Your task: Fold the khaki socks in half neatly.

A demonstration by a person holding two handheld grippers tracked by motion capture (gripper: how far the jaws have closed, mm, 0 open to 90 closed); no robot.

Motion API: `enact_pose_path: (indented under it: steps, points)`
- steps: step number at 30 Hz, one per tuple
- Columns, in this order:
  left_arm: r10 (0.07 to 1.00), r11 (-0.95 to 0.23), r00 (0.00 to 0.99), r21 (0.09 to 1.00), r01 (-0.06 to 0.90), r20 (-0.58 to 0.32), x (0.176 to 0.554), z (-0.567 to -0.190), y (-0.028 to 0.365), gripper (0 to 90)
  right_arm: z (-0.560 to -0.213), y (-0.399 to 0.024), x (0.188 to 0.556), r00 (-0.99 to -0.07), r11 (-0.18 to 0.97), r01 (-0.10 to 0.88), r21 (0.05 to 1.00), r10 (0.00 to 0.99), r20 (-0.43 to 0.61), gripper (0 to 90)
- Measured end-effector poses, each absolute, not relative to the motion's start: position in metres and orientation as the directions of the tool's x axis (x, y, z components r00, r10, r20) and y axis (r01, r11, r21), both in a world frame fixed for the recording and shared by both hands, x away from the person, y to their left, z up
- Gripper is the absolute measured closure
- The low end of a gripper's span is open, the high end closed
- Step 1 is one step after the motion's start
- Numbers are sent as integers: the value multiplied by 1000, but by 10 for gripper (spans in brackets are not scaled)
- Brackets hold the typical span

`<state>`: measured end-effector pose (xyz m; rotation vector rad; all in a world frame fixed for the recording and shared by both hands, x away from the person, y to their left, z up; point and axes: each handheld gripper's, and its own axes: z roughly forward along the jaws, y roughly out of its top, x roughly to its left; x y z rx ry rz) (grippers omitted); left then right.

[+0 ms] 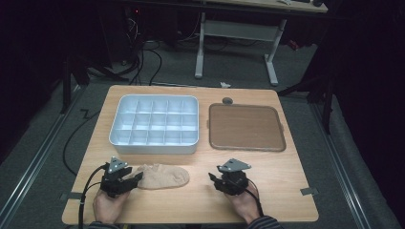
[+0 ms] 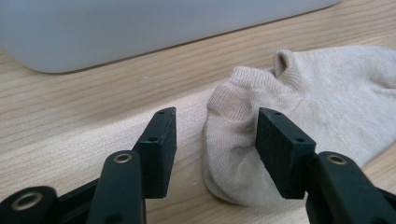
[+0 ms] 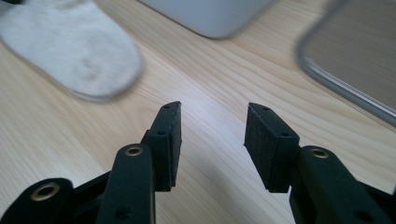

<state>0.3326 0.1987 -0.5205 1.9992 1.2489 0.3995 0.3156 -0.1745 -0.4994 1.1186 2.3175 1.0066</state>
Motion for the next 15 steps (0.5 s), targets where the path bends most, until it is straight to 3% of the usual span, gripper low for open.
enact_pose_path:
  steps: [6, 15]
  points:
    - [875, -252, 470, 714, 653, -120, 334, -521, 199, 488, -504, -139, 332, -659, 409, 546, 731, 749, 74, 564]
    - [874, -271, 472, 697, 664, -111, 336, -524, 196, 471, -513, -97, 347, -692, 446, 556, 702, 716, 94, 555]
